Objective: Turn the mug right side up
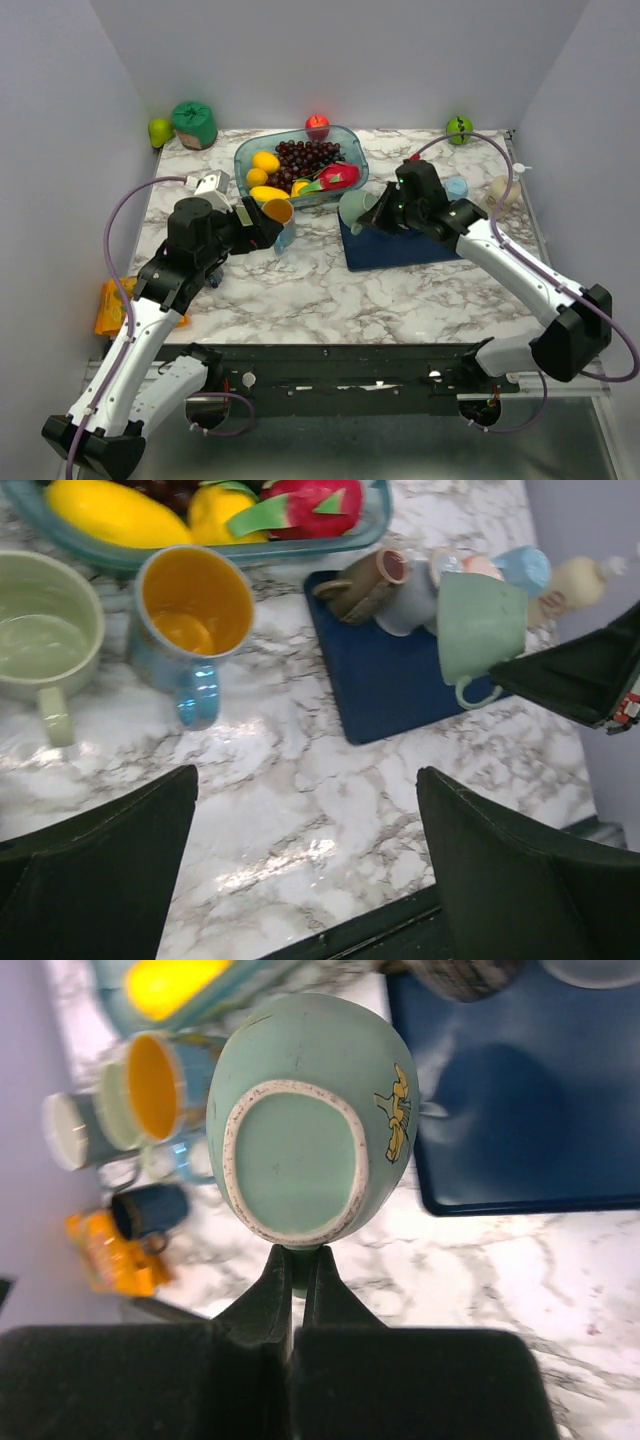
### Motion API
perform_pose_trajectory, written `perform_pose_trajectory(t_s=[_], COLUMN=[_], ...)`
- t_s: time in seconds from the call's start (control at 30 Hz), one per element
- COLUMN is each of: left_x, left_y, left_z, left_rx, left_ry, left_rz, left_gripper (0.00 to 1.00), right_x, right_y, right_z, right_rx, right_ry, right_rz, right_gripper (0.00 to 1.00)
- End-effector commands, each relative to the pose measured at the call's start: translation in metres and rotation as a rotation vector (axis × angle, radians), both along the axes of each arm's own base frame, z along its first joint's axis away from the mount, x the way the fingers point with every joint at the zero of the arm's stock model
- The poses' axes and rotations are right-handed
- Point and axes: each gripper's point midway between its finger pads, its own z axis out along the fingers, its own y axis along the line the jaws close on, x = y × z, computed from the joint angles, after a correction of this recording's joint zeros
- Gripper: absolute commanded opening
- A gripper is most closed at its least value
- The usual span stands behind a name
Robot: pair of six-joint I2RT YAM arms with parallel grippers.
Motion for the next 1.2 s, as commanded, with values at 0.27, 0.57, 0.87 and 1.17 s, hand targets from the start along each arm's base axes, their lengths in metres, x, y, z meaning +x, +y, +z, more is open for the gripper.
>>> perform_pose_trajectory(t_s=[0.27,0.57,0.87,1.17], left_x=[-0.031,-0.041,-0.032,-0.026], left_y=[-0.085,-0.112,-0.125,-0.119], left_z=[0.089,0.150,0.181,0.191], left_rx=[-0.500,-0.595,-0.697,-0.759], left_ry=[-0.158,-0.322,-0.384,-0.405], left_rz=[-0.423,-0.534,-0.545,-0.485], left_gripper=[0.95,0.97,0.96,0.64], right_x=[-0.040,-0.063,-0.081,-0.088], right_y=[0.051,0.063,0.069,0.067], right_z=[0.198,0.261,0.276,0.271], right_rx=[0.567,0.764,0.821,0.804], right_ry=[-0.530,-0.654,-0.686,-0.704], right_rz=[0.344,0.438,0.503,0.525], right_gripper=[0.00,0.00,0.01,0.01])
